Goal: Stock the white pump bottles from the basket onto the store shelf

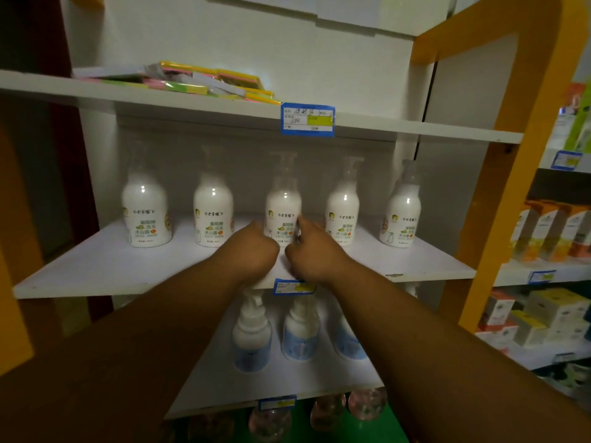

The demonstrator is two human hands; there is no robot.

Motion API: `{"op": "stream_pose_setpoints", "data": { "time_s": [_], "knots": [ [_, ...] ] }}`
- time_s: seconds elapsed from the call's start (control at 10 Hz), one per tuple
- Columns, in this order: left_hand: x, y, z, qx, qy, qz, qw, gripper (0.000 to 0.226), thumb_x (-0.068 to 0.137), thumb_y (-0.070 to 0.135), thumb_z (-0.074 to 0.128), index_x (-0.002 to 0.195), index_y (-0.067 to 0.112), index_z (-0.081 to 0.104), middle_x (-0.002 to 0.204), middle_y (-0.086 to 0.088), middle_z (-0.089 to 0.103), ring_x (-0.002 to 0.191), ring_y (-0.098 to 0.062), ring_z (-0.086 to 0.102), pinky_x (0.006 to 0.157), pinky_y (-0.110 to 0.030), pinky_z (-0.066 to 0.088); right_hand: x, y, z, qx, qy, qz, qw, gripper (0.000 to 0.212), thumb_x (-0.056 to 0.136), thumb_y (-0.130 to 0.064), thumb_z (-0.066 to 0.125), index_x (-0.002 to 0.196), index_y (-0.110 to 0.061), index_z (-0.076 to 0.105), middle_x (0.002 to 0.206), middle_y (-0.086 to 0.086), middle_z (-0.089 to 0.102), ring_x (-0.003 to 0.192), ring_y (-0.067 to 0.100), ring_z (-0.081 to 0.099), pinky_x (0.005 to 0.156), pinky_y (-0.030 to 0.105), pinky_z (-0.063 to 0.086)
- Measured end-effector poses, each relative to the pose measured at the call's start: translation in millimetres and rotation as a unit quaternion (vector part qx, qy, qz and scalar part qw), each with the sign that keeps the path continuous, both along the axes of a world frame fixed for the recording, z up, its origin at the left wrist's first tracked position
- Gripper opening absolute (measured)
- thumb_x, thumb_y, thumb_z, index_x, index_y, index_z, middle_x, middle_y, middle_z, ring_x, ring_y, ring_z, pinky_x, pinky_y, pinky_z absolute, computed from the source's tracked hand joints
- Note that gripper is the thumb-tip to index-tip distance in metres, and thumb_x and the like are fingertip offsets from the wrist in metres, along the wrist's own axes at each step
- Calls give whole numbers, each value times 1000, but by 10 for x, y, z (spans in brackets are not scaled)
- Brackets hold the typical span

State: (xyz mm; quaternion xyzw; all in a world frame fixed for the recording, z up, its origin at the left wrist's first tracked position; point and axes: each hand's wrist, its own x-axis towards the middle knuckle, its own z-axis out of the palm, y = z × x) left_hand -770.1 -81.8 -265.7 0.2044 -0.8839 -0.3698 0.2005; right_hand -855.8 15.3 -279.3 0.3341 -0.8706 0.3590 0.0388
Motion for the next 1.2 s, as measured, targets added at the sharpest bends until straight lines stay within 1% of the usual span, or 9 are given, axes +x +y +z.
{"op": "stream_pose_setpoints", "data": {
  "time_s": [0.1,0.2,0.4,0.6,0.8,0.9,1.0,1.1,1.2],
  "knots": [
    [-41,29,32,-11,-4,-3,1000,33,96,9,49,129,8,56,130,-15,61,116,-31,59,86,-31,42,-43,0,-2,-17,-1,-14,1000,42,85,-14,55,127,-13,54,130,13,63,111,31,64,92,36,52],
    [-51,23,28,-12,-12,-10,1000,40,95,9,49,134,10,56,134,-14,61,118,-31,59,96,-34,45,-53,18,29,-31,-18,-15,999,45,90,-8,54,135,-12,56,135,12,64,120,31,63,87,27,44],
    [-65,-2,69,36,-11,-9,999,34,97,6,41,125,9,59,98,-10,65,78,-22,60,67,-28,49,-112,43,47,-38,-32,-16,999,47,86,-6,50,128,-16,66,125,11,71,111,31,66,101,45,52],
    [-182,-51,-51,62,-5,-25,998,41,95,11,44,133,22,52,114,-9,66,91,-24,64,68,-32,50,-129,62,29,-51,-48,4,998,49,88,-2,49,131,-19,64,124,7,71,108,27,67,98,46,54],
    [-248,-90,-111,66,-20,-43,997,51,89,13,47,138,26,46,115,-9,67,96,-28,67,90,-48,55,-154,31,12,-47,-50,14,998,47,90,-3,49,134,-19,60,128,7,70,110,28,67,100,45,53],
    [-232,-95,-107,52,-8,-39,998,49,87,13,47,136,23,46,113,-7,67,94,-25,66,87,-43,55,-140,42,9,-49,-37,14,998,47,92,-4,48,135,-18,59,130,7,69,110,27,66,97,41,54],
    [-145,-99,-148,-6,54,-18,998,33,90,14,49,123,20,50,106,-3,64,82,-17,61,69,-30,48,-134,27,-45,-44,-27,17,998,45,92,-6,50,134,-18,58,128,6,68,106,25,64,88,34,52],
    [5,-37,-84,-46,89,-22,995,41,96,18,47,136,26,46,112,6,58,94,-11,60,79,-21,42,-130,-14,-17,-45,8,8,999,36,89,-11,53,125,-15,57,120,10,66,94,23,62,73,28,48],
    [133,-14,48,-72,-5,-26,997,55,100,22,44,153,23,27,147,-6,44,134,-24,45,100,-24,33,-25,26,-67,-1,21,26,999,42,88,-22,58,129,-12,53,125,12,59,108,27,61,90,38,54]
  ]
}}
